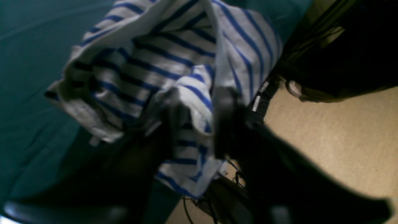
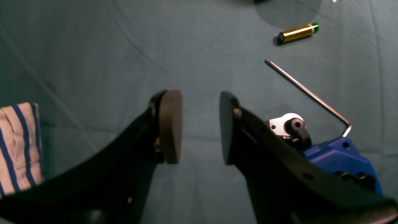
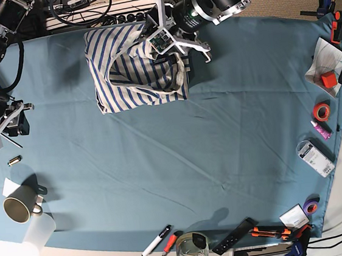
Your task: Fold the T-shirt properly
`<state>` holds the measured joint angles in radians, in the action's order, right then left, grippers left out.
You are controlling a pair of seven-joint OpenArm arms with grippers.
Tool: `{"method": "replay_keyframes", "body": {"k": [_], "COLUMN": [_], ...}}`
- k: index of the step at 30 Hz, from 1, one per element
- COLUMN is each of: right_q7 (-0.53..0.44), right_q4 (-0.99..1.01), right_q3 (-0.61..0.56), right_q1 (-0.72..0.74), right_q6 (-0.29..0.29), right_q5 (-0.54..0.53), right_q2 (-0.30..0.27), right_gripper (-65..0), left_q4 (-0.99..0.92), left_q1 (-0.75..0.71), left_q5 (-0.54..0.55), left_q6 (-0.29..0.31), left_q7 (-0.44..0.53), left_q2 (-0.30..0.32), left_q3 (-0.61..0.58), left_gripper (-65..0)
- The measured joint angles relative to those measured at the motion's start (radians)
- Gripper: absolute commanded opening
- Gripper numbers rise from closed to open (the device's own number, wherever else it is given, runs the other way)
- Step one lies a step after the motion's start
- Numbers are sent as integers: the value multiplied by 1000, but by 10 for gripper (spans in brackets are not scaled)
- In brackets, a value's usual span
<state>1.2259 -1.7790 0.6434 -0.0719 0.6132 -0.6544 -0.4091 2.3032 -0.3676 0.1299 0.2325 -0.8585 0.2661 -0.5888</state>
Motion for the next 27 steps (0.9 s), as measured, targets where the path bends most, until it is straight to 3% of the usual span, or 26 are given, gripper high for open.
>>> {"method": "replay_keyframes", "body": {"k": [3,14,22,27], "right_q7": [0,0,-1,-4], "right_q4": [0,0,0,0], "right_q3": [0,0,0,0], "right_q1": [0,0,0,0], "right_q6": [0,0,0,0], "right_q5": [0,0,0,0], "right_q2": [0,0,0,0], "right_gripper": [-445,-445,-445,-445], "left_q4": [0,0,0,0], "left_q1": [0,0,0,0], "left_q5": [2,-82,-85,-130], "left_q6": [0,0,0,-1], "left_q7": [0,-3,-112,-118], "left_q2": [0,0,0,31], "left_q3": [0,-1,-1,-1], "left_gripper": [-650,-650,-650,-650]}}
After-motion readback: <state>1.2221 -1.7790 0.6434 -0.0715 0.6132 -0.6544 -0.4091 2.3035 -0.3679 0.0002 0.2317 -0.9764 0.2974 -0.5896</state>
